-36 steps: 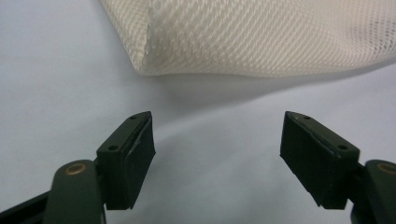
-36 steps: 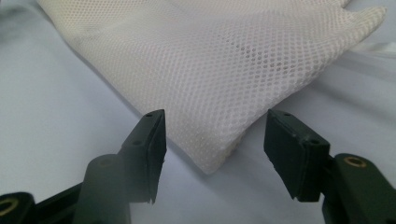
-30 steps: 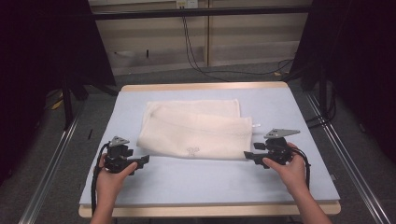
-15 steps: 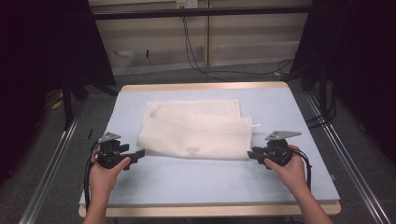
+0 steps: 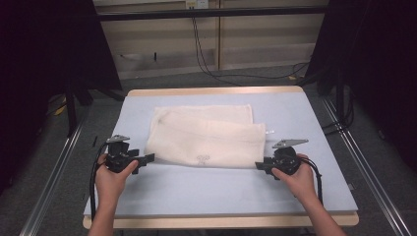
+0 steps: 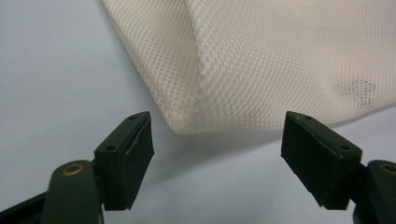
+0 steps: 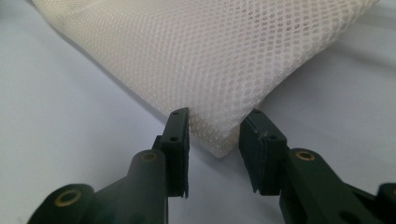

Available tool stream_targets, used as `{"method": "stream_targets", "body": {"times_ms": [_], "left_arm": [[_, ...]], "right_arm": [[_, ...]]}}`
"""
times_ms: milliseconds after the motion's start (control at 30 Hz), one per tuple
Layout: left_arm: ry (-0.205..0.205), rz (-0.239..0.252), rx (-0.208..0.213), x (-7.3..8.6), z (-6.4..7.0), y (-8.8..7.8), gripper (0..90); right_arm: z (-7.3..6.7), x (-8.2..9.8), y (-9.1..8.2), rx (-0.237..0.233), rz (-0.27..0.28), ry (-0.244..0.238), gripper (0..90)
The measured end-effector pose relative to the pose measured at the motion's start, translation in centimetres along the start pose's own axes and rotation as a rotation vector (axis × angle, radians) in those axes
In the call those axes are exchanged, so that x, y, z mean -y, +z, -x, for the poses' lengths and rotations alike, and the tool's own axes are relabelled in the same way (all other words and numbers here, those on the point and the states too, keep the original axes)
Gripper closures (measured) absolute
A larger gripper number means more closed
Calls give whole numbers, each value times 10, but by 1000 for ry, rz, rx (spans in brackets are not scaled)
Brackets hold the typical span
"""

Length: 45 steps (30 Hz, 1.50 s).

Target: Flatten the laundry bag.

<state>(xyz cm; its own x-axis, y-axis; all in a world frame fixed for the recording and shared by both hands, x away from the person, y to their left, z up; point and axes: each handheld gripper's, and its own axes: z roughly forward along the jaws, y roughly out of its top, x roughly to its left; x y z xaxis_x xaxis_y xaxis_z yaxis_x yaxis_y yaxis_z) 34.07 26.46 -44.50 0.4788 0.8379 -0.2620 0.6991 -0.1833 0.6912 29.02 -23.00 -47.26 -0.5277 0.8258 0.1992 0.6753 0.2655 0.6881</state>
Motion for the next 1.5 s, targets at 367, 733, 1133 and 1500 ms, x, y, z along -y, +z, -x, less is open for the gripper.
{"method": "stream_targets", "body": {"times_ms": [367, 733, 1133, 1500], "left_arm": [[-76, -77, 19, -14, -12, 20, 724], [-81, -71, 48, -35, -13, 53, 783], [-147, -7, 54, -55, -8, 53, 428], [-115, -35, 65, -76, -1, 67, 806]], "right_arm": [[12, -22, 11, 45, -9, -3, 829], [39, -38, 19, 167, 30, 26, 840], [51, -45, 11, 137, 97, 122, 596], [64, -55, 18, 109, 128, 153, 816]]}}
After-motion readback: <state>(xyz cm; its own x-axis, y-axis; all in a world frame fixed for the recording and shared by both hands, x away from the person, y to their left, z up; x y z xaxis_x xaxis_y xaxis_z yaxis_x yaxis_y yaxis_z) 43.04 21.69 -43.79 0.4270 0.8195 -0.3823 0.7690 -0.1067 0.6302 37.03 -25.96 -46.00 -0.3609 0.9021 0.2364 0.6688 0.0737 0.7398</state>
